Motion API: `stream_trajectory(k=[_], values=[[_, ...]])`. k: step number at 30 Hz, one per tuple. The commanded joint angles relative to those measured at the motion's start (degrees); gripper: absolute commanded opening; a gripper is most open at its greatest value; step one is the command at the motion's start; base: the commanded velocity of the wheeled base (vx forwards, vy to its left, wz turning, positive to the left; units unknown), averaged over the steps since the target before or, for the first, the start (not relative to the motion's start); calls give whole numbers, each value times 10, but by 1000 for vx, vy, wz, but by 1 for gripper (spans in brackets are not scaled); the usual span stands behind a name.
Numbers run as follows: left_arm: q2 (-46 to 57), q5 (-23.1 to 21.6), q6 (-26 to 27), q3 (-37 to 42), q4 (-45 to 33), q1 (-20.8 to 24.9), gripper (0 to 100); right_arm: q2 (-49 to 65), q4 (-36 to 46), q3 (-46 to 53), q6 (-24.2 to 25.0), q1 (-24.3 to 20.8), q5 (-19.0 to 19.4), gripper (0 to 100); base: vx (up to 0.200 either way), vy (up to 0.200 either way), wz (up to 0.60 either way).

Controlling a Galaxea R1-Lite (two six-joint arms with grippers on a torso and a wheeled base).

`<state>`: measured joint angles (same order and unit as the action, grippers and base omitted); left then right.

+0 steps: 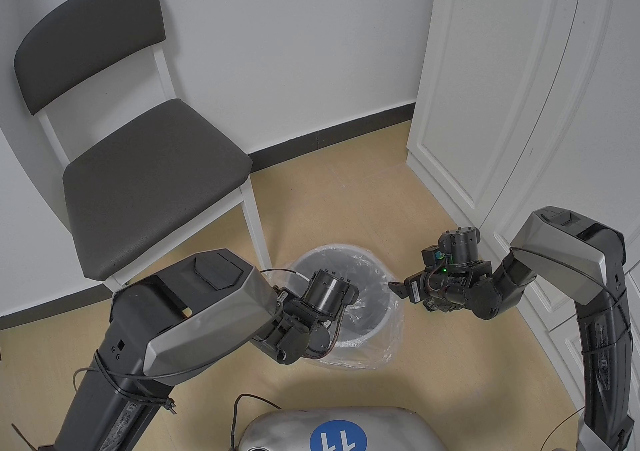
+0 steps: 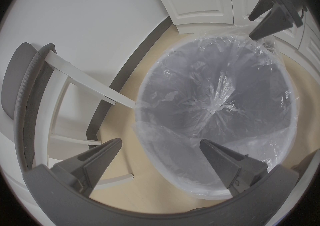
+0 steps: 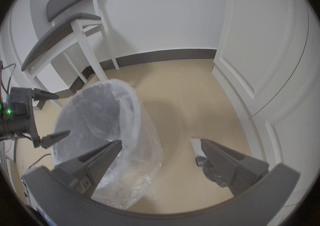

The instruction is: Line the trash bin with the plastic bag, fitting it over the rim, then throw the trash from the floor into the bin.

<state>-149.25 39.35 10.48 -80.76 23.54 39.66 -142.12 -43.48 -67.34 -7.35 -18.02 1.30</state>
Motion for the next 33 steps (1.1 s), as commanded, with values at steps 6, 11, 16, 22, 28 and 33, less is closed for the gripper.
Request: stream_trajectory(k=[6,11,16,22,28,33], values=[[-9,0,0,-1,0,1,100,-15,3,-13,-7,16,5,100,0,0,0],[-9,0,1,-1,-1,2,100,-5,-3,-12,-6,22,7,100,0,0,0],[-8,0,2,-1,-2,2,100,11,1,-8,-6,26,9,100,0,0,0],[-8,0,2,0,-2,3,100,-11,3,-17,-6,32,21,100,0,0,0],[-8,0,2,0,-2,4,100,-42,4,-31,-6,27,21,100,0,0,0],[-8,0,0,0,-2,5,100,-80,9,-58,-6,25,21,100,0,0,0]])
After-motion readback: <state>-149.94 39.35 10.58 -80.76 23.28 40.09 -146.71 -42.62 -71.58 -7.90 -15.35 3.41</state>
